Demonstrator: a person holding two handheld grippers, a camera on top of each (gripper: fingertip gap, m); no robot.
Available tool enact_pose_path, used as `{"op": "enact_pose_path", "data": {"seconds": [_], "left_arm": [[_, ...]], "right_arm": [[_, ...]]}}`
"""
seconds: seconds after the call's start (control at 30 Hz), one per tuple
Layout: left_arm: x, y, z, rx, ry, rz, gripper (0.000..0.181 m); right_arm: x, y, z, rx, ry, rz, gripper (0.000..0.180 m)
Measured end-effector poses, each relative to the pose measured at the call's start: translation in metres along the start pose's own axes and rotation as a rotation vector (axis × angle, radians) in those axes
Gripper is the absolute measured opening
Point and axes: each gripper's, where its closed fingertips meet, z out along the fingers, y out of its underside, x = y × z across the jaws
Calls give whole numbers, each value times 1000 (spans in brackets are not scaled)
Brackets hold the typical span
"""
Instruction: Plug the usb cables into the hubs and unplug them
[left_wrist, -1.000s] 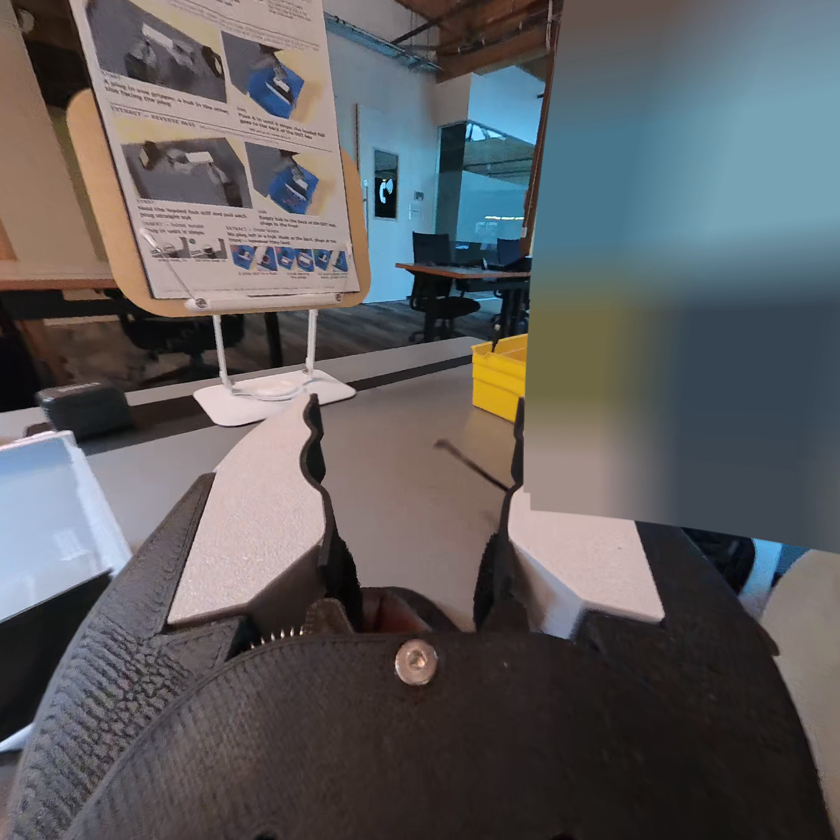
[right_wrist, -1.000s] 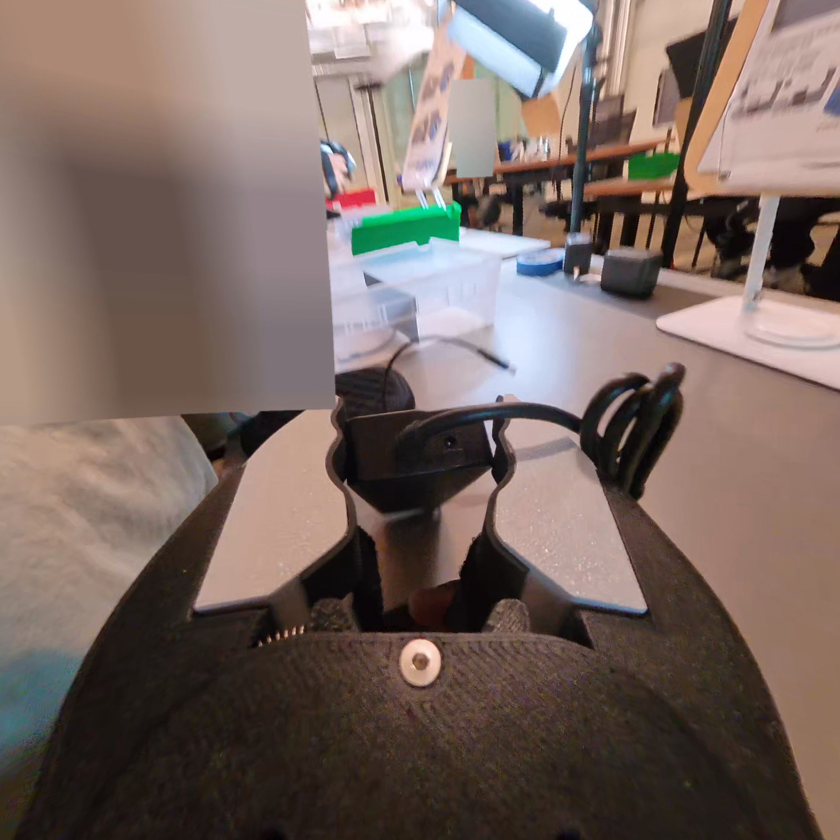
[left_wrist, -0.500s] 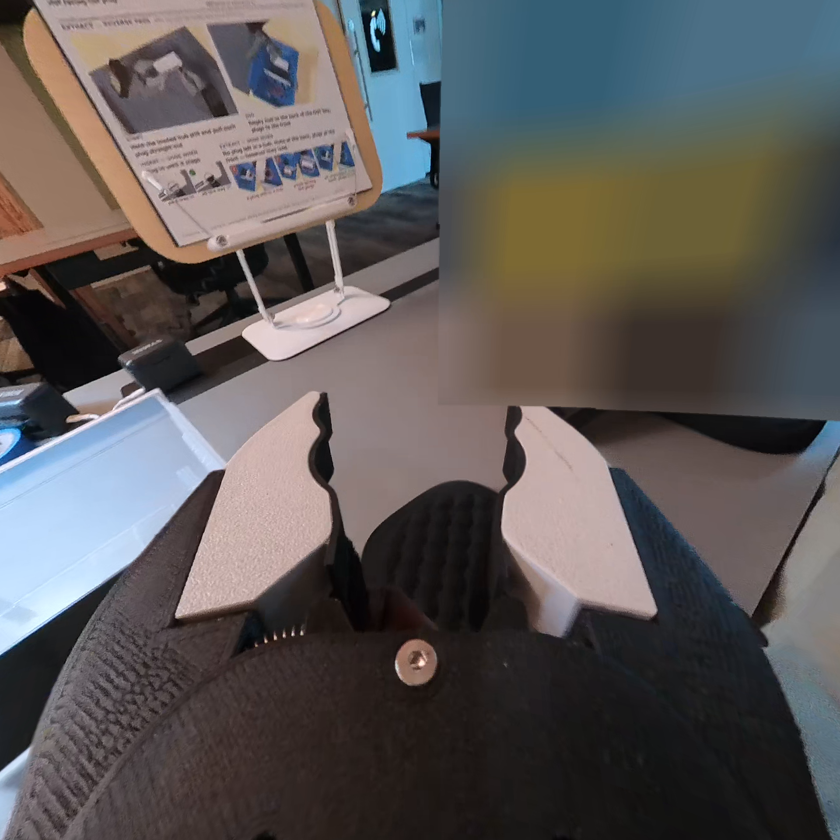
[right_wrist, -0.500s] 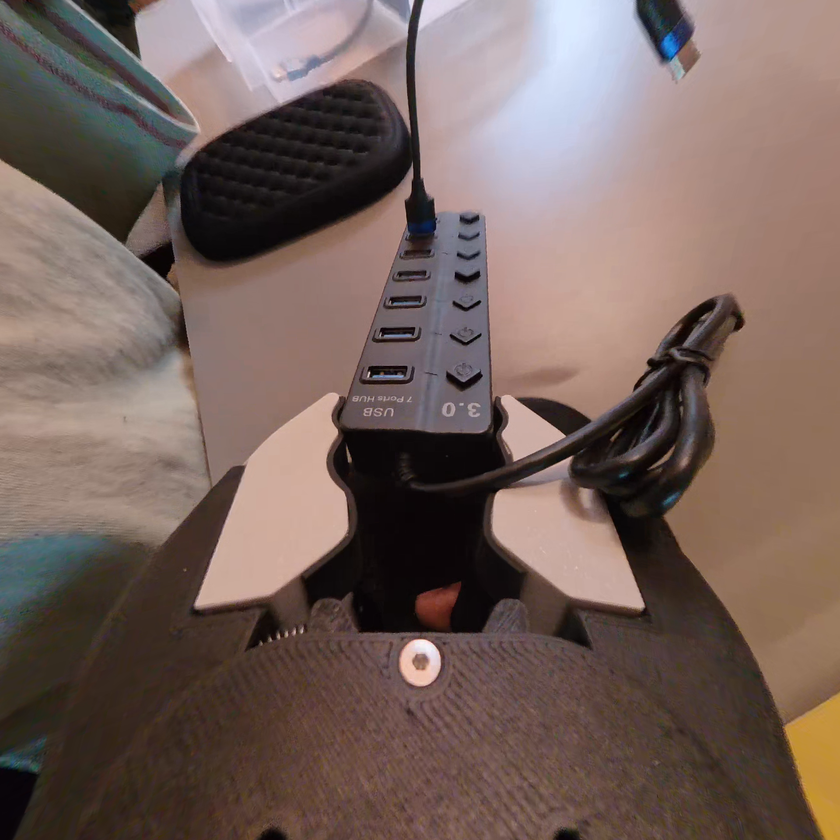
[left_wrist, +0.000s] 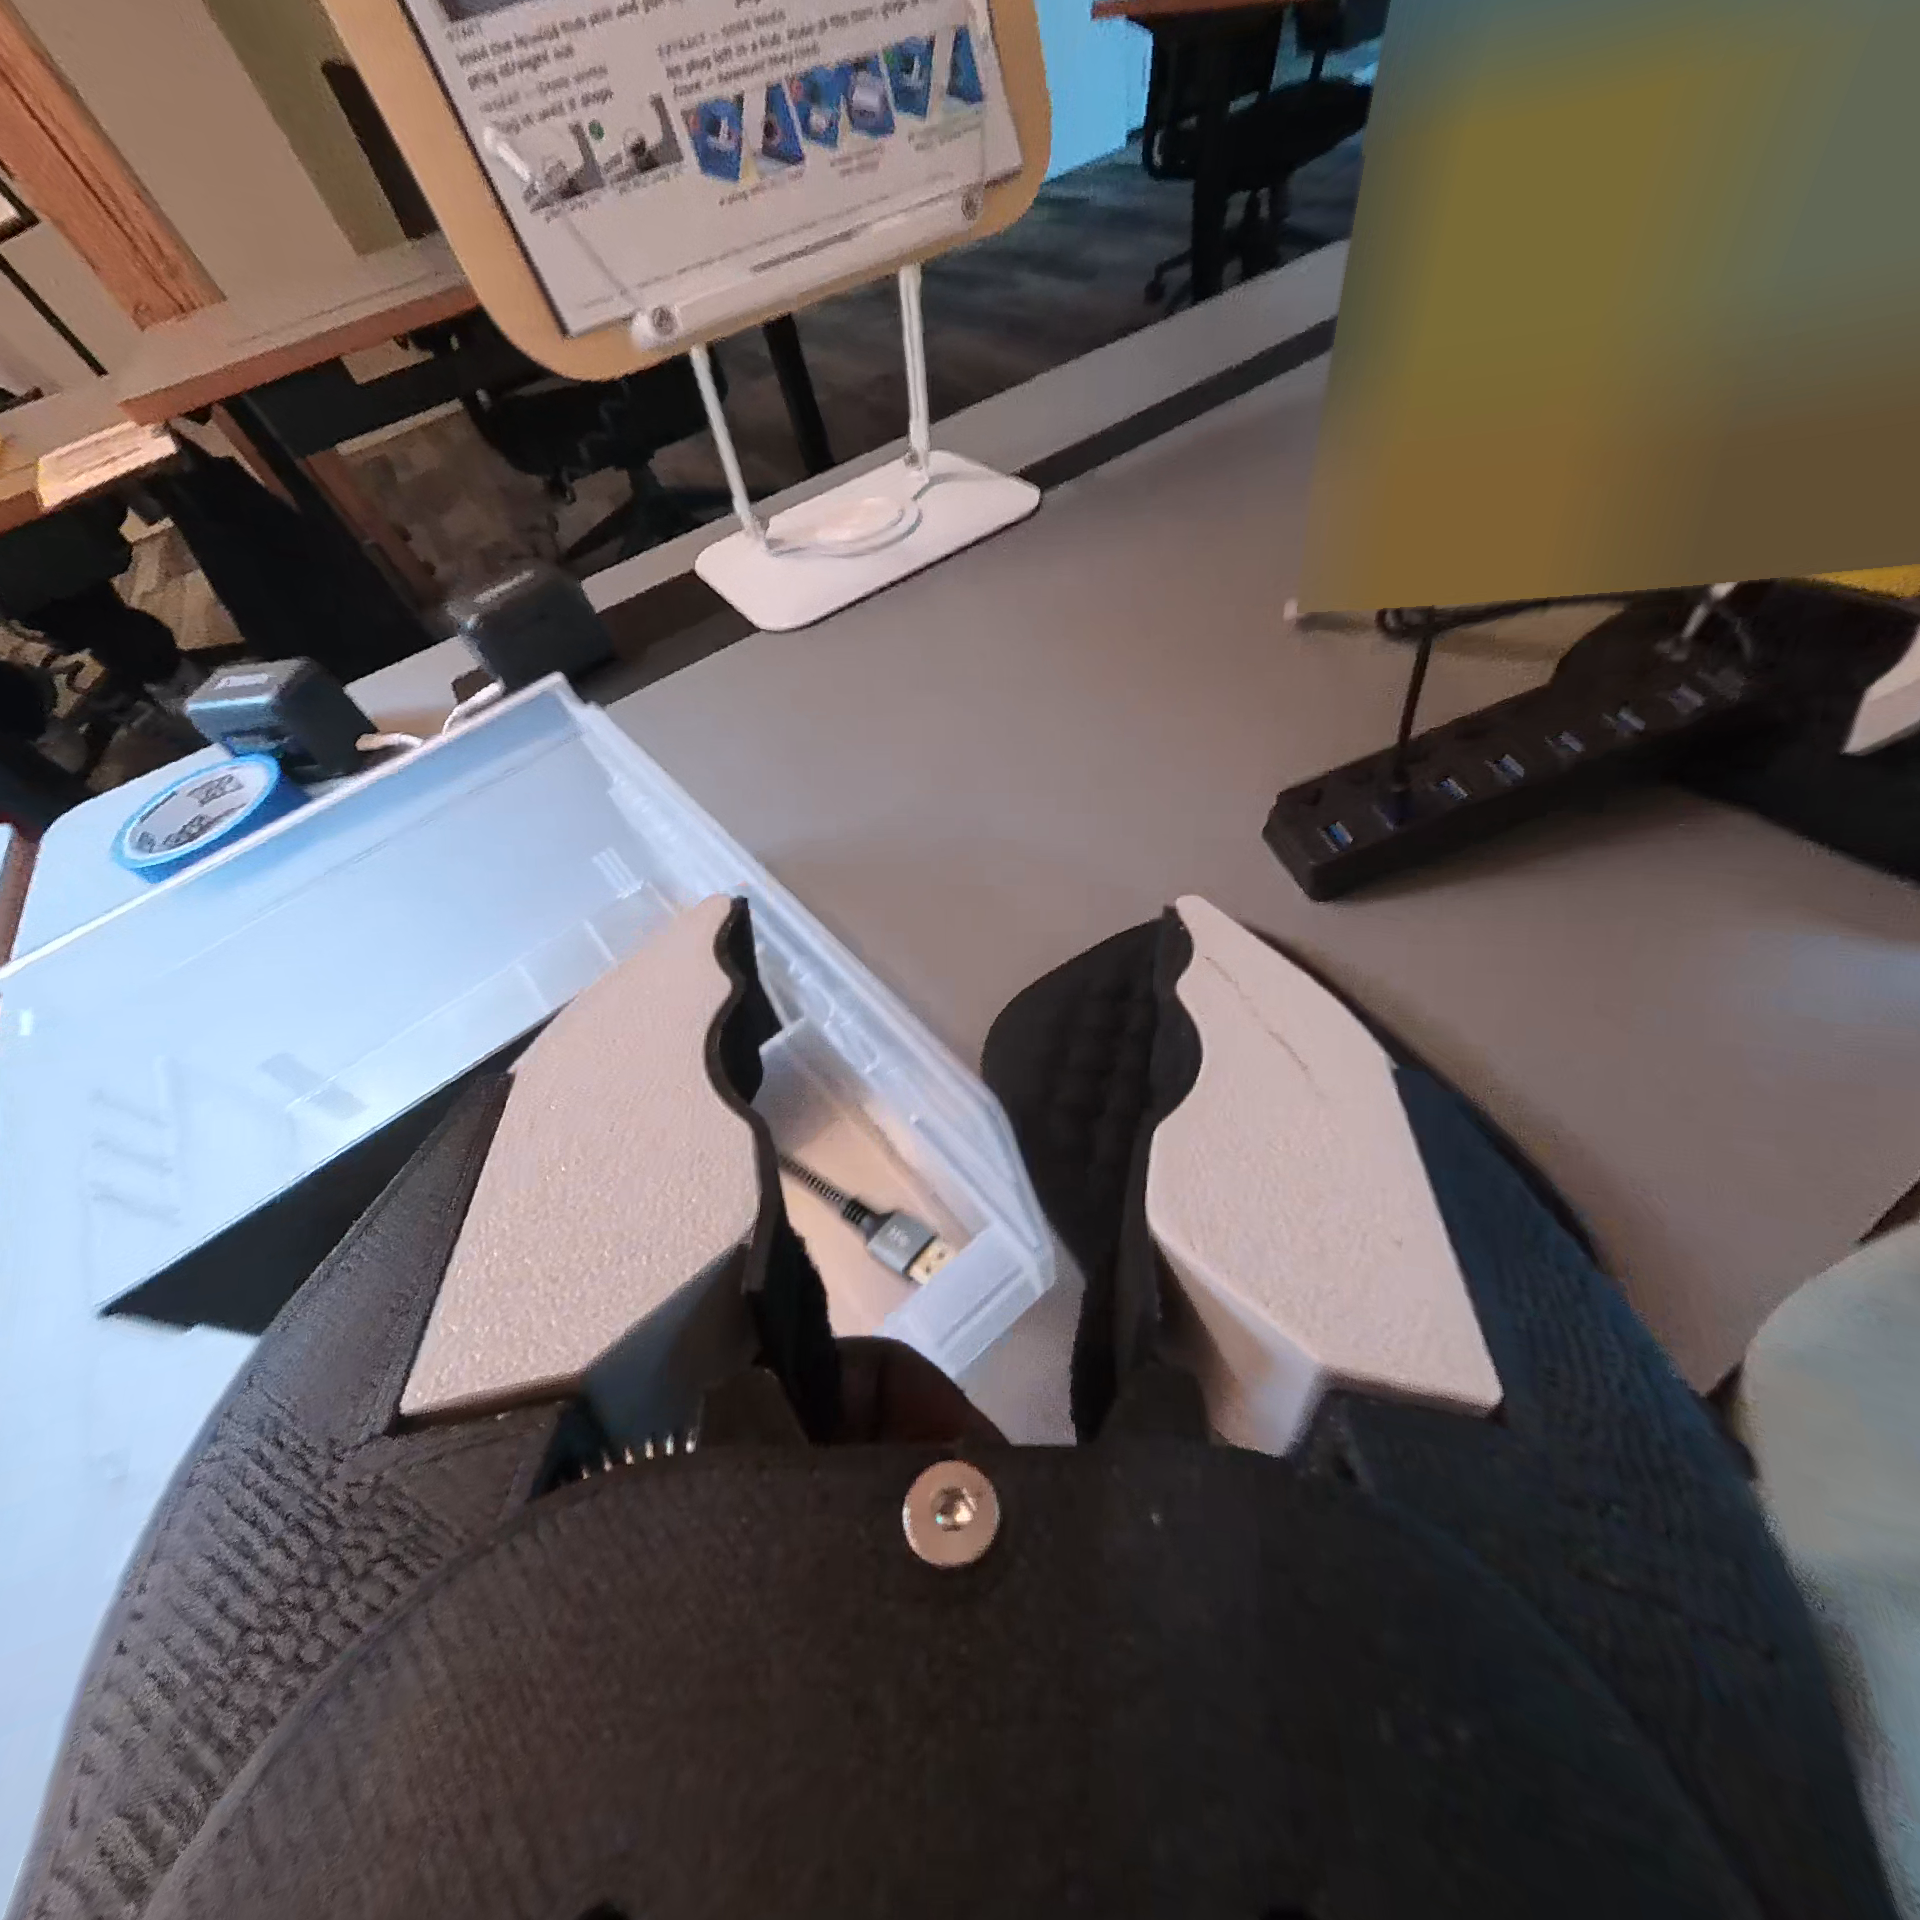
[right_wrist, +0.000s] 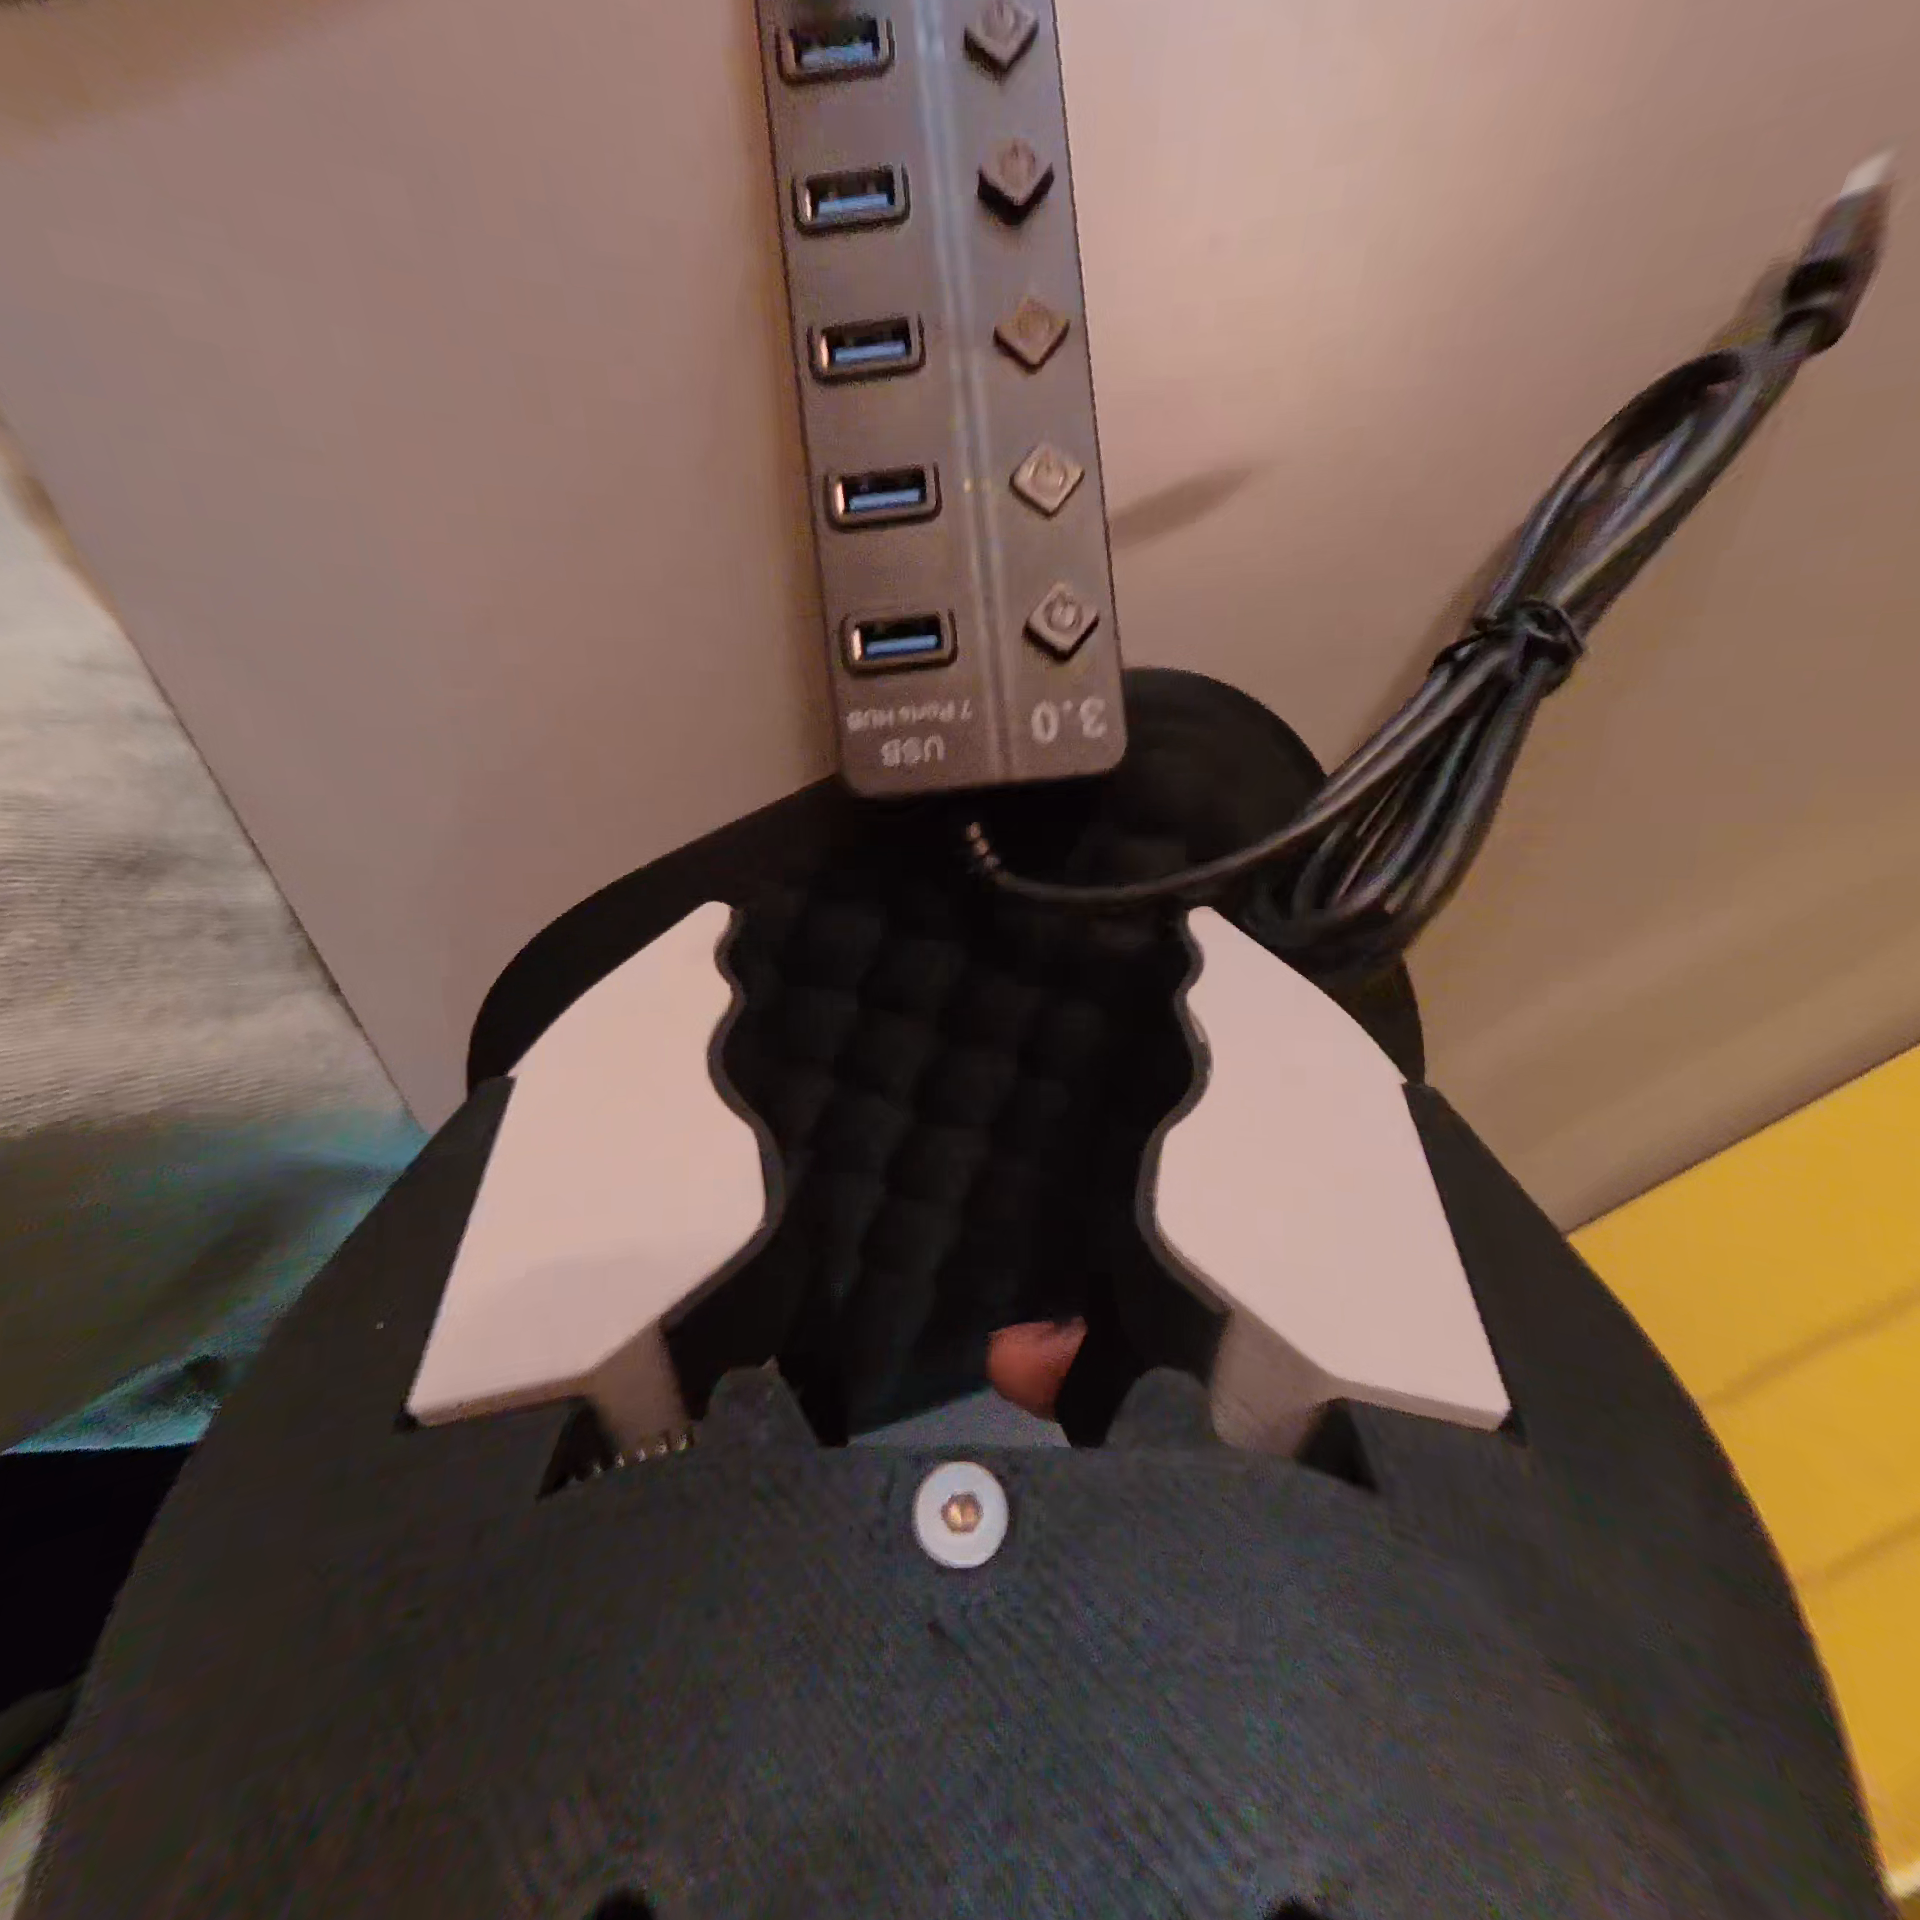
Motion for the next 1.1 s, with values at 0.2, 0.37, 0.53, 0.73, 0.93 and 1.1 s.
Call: {"op": "enact_pose_path", "data": {"seconds": [0.2, 0.37, 0.53, 0.73, 0.93, 1.1], "left_arm": [[-36, 36, -29, -305, -48, 128, 71], [-82, 70, -36, -585, -86, 113, 56], [-113, 106, -11, -793, -175, -74, 54], [-135, 152, 12, -1039, -237, -154, 51], [-140, 169, 30, -1035, -232, -301, 50], [-133, 171, 31, -959, -126, -405, 27]], "right_arm": [[-10, -7, -16, 69, 0, 38, 82], [-31, -34, -33, 277, -91, 6, 80], [-56, -58, -52, 464, -190, -40, 77], [-66, -80, -80, 638, -170, -115, 66], [-68, -104, -108, 835, -113, -170, 51], [-60, -108, -117, 898, -79, -158, 46]]}}
